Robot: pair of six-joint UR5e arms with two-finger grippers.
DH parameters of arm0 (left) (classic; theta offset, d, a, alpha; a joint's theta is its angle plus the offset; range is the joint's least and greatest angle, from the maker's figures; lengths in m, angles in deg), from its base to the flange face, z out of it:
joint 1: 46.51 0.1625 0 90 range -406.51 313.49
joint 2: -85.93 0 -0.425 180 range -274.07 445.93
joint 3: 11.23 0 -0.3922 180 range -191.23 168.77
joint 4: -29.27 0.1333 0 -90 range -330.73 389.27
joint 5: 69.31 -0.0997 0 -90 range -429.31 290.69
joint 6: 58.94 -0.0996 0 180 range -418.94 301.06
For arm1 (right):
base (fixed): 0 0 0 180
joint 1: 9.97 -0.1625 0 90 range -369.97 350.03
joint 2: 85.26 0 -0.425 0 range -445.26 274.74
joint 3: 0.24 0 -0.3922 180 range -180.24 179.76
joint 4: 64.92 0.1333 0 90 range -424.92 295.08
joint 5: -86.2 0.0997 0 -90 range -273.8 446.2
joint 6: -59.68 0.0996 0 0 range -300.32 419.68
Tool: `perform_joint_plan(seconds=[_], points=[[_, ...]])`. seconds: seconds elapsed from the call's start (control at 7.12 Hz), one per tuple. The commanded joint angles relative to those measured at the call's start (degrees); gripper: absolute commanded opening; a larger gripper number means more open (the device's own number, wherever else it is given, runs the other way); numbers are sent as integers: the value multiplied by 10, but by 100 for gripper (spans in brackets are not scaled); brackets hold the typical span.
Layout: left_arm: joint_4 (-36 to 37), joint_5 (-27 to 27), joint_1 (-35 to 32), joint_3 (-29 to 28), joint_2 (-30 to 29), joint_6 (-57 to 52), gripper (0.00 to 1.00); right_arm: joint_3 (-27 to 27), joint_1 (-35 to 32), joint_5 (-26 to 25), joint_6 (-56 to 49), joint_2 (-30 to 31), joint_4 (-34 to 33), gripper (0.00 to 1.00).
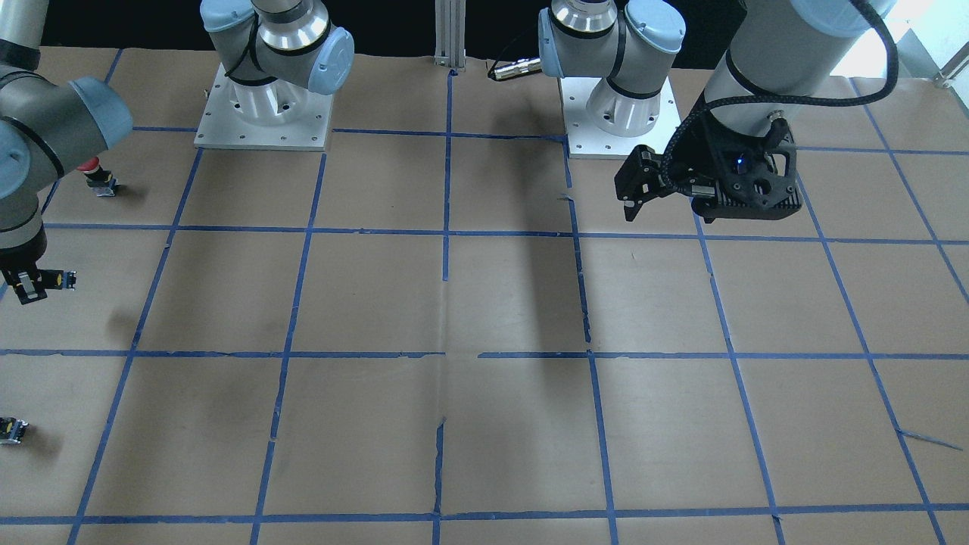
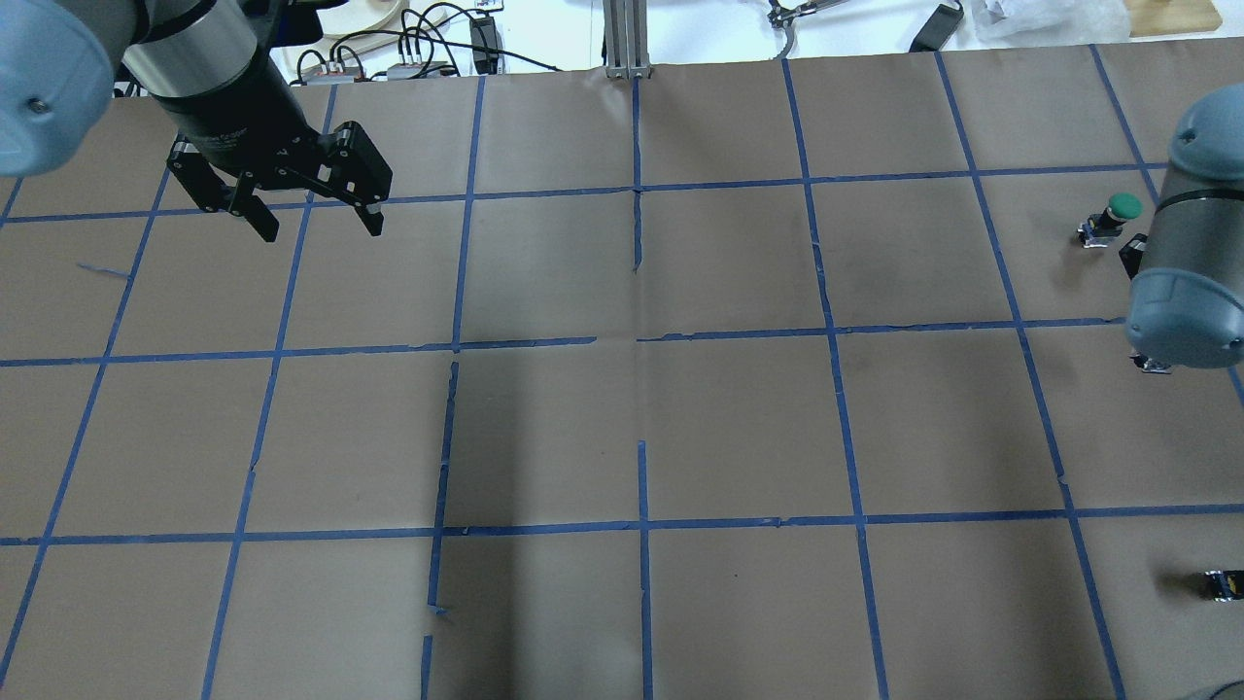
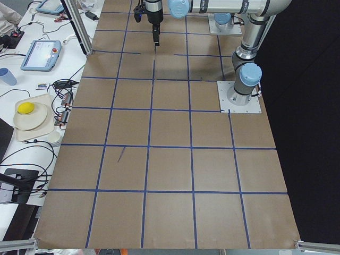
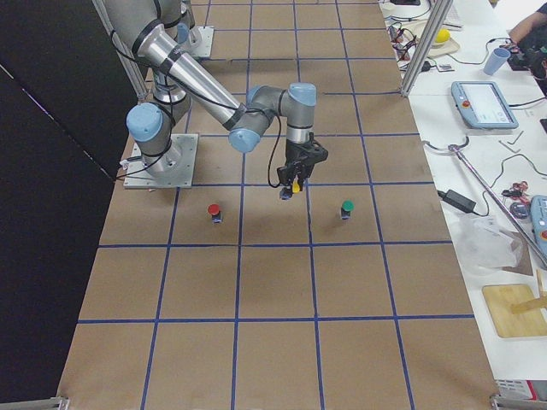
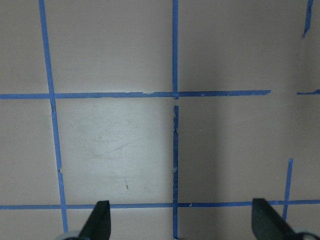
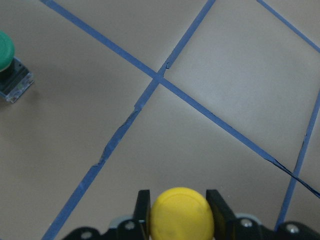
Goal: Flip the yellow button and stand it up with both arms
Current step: 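Lower the held button with the right gripper beside the green button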
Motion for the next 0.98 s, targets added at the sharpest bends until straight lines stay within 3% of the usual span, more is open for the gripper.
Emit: perform_joint_plan(seconds=[0.0,0.14,0.28,0.56,0.84], points=[[13,0,3,-1,4,-2,100,-50,21,0,-6,-31,-128,9],[14,-2,2,3,7,-1,100,-71,24,-1,-10,-44,-199,9],[14,-1,1,8,9,0,100,-83,25,-2,-10,-45,-216,9],[23,0,2,7,7,0,100,-86,25,-3,-10,-41,-216,11],[23,0,2,7,7,2,100,-86,25,-2,-10,-44,-216,25]])
